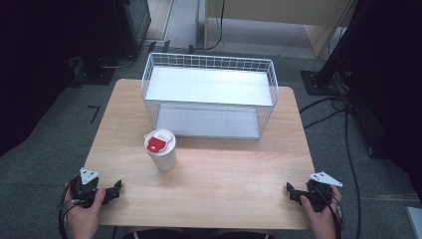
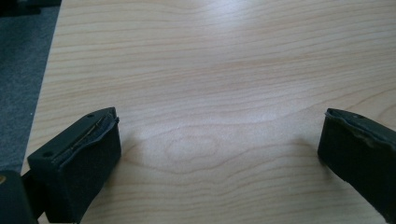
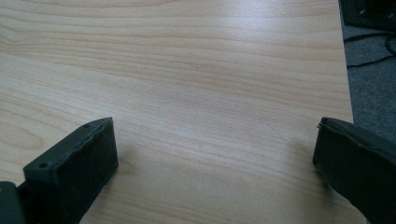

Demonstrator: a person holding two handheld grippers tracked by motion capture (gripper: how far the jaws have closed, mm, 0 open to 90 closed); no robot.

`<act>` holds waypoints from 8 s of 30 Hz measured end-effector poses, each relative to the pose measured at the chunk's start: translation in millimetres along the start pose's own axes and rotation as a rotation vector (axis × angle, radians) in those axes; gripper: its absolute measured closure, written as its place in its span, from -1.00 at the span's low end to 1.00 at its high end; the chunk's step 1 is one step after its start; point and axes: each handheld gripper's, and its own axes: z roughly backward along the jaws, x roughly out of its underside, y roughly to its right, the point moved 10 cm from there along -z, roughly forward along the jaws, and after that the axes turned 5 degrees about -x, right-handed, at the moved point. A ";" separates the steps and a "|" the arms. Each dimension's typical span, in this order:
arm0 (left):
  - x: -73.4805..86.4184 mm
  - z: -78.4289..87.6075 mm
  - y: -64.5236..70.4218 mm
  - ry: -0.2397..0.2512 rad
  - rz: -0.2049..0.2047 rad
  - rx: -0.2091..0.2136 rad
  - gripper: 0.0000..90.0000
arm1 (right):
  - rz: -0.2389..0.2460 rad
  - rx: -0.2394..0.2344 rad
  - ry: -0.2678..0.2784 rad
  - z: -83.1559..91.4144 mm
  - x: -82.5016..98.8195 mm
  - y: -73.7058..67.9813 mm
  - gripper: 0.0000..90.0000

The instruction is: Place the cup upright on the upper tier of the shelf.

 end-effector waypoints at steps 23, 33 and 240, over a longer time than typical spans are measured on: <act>-36.2 12.2 81.2 0.128 -0.075 0.153 -1.00 | -0.001 -0.001 -0.001 0.0 0.1 -0.1 -1.00; -55.0 16.8 113.5 0.158 -0.081 0.261 -1.00 | -0.001 -0.001 -0.001 0.1 0.1 -0.1 -1.00; -372.1 46.8 220.5 0.780 -0.081 0.178 -0.74 | 0.001 -0.005 0.001 0.1 0.1 0.0 -1.00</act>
